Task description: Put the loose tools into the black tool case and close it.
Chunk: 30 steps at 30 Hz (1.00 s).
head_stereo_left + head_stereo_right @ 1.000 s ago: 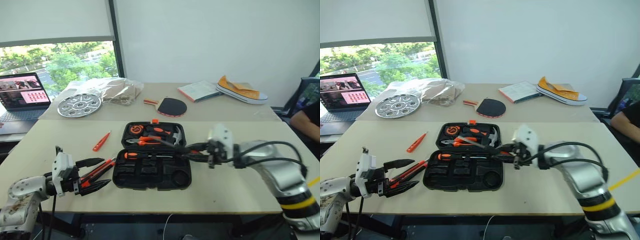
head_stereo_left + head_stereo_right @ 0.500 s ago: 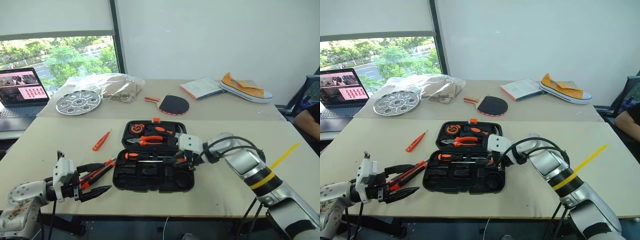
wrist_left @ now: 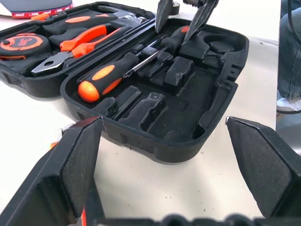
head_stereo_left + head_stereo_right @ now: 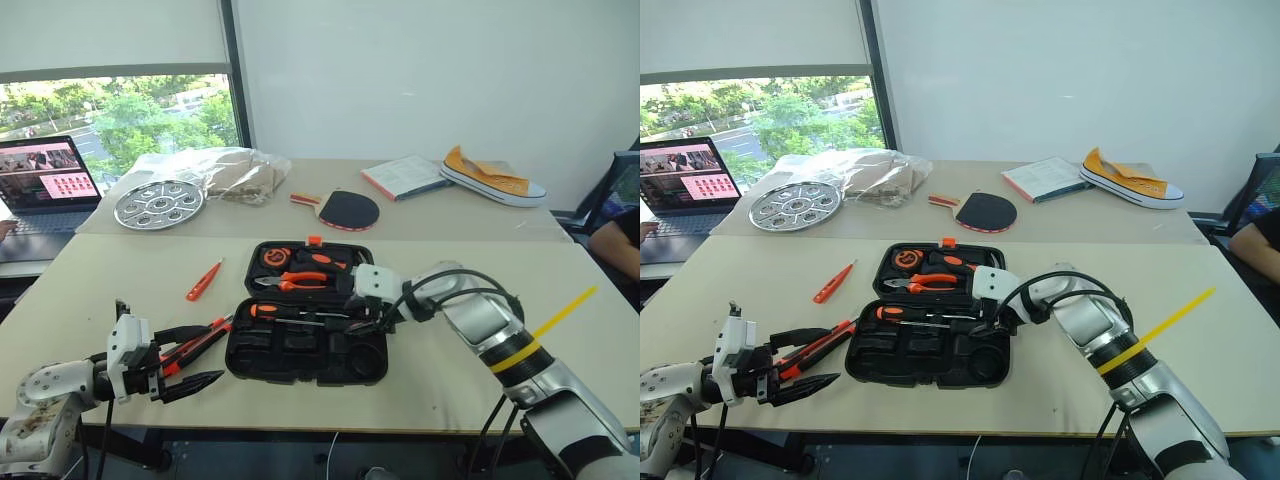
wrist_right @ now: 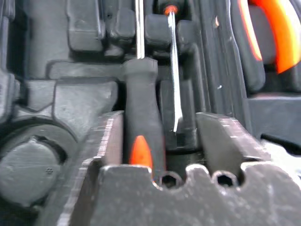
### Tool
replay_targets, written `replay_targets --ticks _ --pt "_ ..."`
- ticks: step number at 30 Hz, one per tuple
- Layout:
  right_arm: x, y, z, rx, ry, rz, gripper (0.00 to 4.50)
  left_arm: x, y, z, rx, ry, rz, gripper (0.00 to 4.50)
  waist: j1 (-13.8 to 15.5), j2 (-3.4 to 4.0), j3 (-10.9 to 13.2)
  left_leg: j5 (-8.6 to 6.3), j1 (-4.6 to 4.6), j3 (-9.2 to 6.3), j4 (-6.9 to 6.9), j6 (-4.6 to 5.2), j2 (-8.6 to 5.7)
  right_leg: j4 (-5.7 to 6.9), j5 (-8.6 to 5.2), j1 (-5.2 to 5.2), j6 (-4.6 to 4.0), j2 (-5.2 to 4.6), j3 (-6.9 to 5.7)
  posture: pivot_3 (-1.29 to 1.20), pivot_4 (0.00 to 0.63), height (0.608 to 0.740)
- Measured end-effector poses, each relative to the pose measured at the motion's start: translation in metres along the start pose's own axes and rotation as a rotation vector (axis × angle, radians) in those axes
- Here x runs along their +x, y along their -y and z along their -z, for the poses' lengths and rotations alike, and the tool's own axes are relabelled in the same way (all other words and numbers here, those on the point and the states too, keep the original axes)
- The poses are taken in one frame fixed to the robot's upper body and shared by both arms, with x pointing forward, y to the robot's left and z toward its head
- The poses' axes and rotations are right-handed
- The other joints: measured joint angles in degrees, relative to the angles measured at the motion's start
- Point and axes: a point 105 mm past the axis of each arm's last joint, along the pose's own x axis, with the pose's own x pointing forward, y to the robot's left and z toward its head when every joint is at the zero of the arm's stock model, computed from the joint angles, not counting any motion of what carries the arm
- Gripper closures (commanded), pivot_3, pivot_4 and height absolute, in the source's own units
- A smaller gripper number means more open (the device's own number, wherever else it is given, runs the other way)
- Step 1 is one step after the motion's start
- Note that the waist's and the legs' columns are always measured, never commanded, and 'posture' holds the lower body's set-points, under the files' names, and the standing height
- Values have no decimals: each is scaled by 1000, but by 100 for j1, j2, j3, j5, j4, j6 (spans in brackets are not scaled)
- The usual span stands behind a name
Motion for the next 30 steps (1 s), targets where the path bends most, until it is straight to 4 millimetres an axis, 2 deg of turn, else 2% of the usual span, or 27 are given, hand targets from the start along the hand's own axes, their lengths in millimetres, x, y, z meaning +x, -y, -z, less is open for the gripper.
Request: replay_targets --ticks 2,5,8,12,16,30 --pt "-8 -2 -2 14 31 -36 1257 0 0 0 -1 -1 -3 0 0 0 0 -1 -1 1 0 1 0 -1 0 0 0 0 0 0 150 740" --pt "-15 -3 -8 46 84 -63 1930 0 -1 1 -1 -2 -7 0 0 0 0 -1 -1 0 -1 1 1 -2 0 0 0 0 1 0 150 740" --pt "-10 -3 -13 45 108 -59 2973 0 -1 1 0 -8 -14 0 -31 0 0 0 1 2 -1 0 1 1 0 -2 0 1 5 0 150 740" --pt "10 -6 -20 35 120 -49 4396 0 -2 2 2 -16 -19 0 -34 0 0 3 1 1 1 -5 1 8 2 -3 -3 0 5 0 150 740" --pt "24 -5 -16 34 81 -19 4453 0 -2 2 2 -17 -21 0 -14 0 0 3 1 1 5 -5 -1 7 2 -1 -2 -1 3 0 150 740" --pt "40 -4 -21 -7 18 -1 4453 -5 -11 6 -5 -46 -67 0 -65 -2 -7 11 22 1 3 -19 2 25 9 7 -14 6 4 0 150 740"
